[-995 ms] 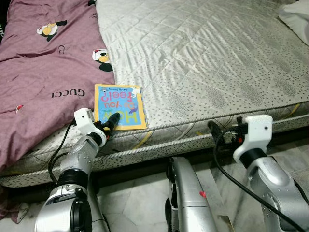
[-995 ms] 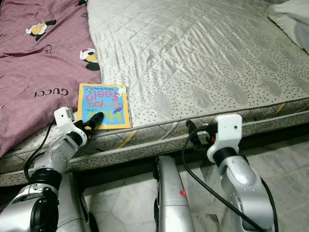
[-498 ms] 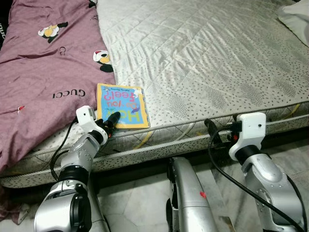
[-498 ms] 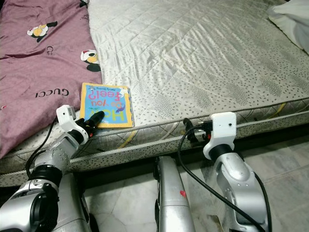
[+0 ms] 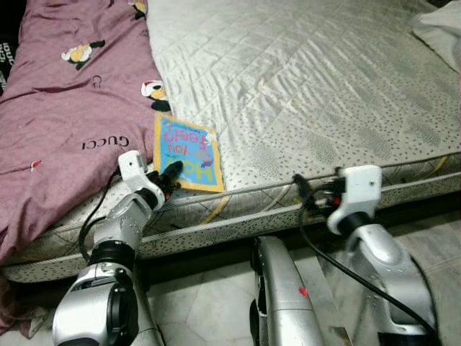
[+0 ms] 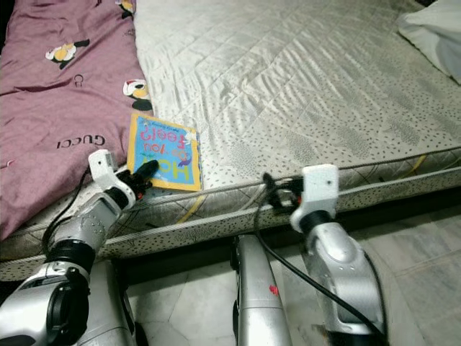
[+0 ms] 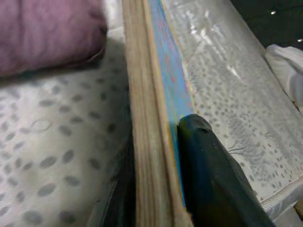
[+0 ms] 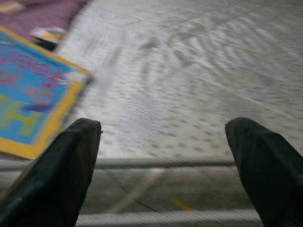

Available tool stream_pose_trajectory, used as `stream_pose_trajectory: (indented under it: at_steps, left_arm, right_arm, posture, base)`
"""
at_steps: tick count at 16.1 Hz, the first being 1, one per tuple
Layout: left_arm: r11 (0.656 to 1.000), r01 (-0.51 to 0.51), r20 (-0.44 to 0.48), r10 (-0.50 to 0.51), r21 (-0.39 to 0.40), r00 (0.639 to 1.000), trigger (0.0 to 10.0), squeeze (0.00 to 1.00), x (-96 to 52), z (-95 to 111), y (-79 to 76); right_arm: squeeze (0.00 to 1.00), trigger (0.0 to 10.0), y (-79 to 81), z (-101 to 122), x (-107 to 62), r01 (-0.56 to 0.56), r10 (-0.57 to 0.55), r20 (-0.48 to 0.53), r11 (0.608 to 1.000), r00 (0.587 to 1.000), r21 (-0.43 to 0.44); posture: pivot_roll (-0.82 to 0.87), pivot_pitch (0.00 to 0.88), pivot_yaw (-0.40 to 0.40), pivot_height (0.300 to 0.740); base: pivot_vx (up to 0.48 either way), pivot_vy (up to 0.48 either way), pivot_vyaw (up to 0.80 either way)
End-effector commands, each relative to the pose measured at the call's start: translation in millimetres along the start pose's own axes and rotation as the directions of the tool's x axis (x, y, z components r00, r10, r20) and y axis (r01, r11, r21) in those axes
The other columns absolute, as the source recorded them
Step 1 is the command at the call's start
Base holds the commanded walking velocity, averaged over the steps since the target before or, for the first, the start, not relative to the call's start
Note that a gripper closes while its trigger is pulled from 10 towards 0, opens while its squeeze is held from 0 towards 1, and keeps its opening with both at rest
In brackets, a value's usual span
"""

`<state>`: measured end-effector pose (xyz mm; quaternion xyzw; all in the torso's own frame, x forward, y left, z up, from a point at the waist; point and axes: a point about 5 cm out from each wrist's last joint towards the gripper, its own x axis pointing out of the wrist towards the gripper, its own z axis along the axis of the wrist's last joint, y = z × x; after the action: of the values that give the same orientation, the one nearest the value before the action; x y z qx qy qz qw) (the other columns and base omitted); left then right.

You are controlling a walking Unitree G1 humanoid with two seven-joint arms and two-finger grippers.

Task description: Clean up the room

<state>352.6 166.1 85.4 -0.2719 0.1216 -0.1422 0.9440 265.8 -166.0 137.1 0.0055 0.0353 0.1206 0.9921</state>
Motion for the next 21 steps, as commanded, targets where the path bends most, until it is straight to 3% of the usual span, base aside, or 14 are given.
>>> stream_pose_trajectory:
  at_steps: [1, 2, 7, 9, 11, 14, 15, 17, 20, 21]
  left_arm:
    - [0.998, -0.003, 0.012, 0.002, 0.057, 1.000, 0.0, 0.00, 0.4, 6.0, -1.6]
    - [0.994, 0.022, 0.033, -0.026, 0.104, 0.999, 0.0, 0.00, 1.6, 11.9, -7.7]
    - [0.966, 0.127, 0.096, -0.152, 0.227, 0.984, 0.0, 0.00, 1.3, 37.5, -29.9]
    - [0.945, 0.126, 0.160, -0.180, 0.302, 0.971, 0.0, 0.00, -6.7, 50.8, -36.8]
    - [0.896, 0.113, 0.208, -0.220, 0.429, 0.953, 0.0, 0.00, -22.3, 55.5, -47.2]
    - [0.872, 0.074, 0.285, -0.237, 0.484, 0.929, 0.0, 0.00, -51.9, 59.1, -64.6]
    - [0.861, 0.054, 0.313, -0.241, 0.505, 0.919, 0.0, 0.00, -62.5, 59.6, -70.8]
    - [0.876, -0.018, 0.335, -0.165, 0.483, 0.928, 0.0, 0.00, -75.6, 44.6, -63.8]
    - [0.860, -0.091, 0.317, -0.084, 0.501, 0.945, 0.0, 0.00, -81.6, 28.6, -51.8]
    - [0.852, -0.157, 0.324, -0.016, 0.499, 0.946, 0.7, 0.00, -88.9, 21.0, -46.7]
  right_arm:
    - [0.00, 10.0, 9.7, 0.6, 1.9, -0.084, 0.084, 0.003, 0.995, 0.996, 0.062]
    - [0.00, 10.0, 28.4, 0.6, 3.0, -0.224, 0.226, 0.004, 0.965, 0.974, 0.135]
    - [0.00, 10.0, 53.9, -18.7, 1.9, -0.383, 0.399, -0.053, 0.904, 0.916, 0.188]
    - [0.00, 10.0, 51.9, -22.3, 6.3, -0.336, 0.348, -0.048, 0.927, 0.936, 0.165]
    - [0.00, 10.0, 42.9, -25.1, 16.4, -0.220, 0.227, -0.028, 0.963, 0.974, 0.155]
    - [0.00, 10.0, 35.0, -25.7, 19.6, -0.120, 0.120, 0.011, 0.978, 0.993, 0.169]
    - [0.00, 10.0, 29.2, -23.3, 20.3, -0.045, 0.039, 0.040, 0.986, 0.998, 0.159]
    - [0.00, 10.0, 15.0, -25.6, 20.6, 0.091, -0.102, 0.050, 0.979, 0.994, 0.183]
    - [0.00, 10.0, 12.6, -24.5, 23.6, 0.092, -0.104, 0.058, 0.981, 0.993, 0.173]
    - [0.00, 10.0, 8.6, -23.4, 23.5, 0.118, -0.130, 0.067, 0.979, 0.989, 0.164]
  posture:
    - [-0.16, 0.028, -0.025, 0.484]
    - [-0.14, 0.021, -0.017, 0.484]
    - [-0.07, 0.000, 0.019, 0.484]
    - [-0.04, 0.000, 0.034, 0.484]
    - [-0.02, 0.000, 0.047, 0.484]
    - [0.01, 0.000, 0.056, 0.484]
    - [0.02, 0.000, 0.059, 0.484]
    - [0.04, 0.000, 0.044, 0.502]
    - [0.03, 0.000, 0.046, 0.531]
    - [0.03, 0.000, 0.047, 0.541]
  base:
    - [0.000, 0.000, 0.00]
    - [0.000, 0.000, 0.00]
    - [0.000, 0.000, 0.00]
    - [0.000, 0.000, 0.00]
    - [0.000, 0.000, 0.00]
    - [0.000, 0.000, 0.00]
    - [0.000, 0.000, 0.00]
    - [0.000, 0.000, 0.00]
    - [0.000, 0.000, 0.00]
    - [0.000, 0.000, 0.00]
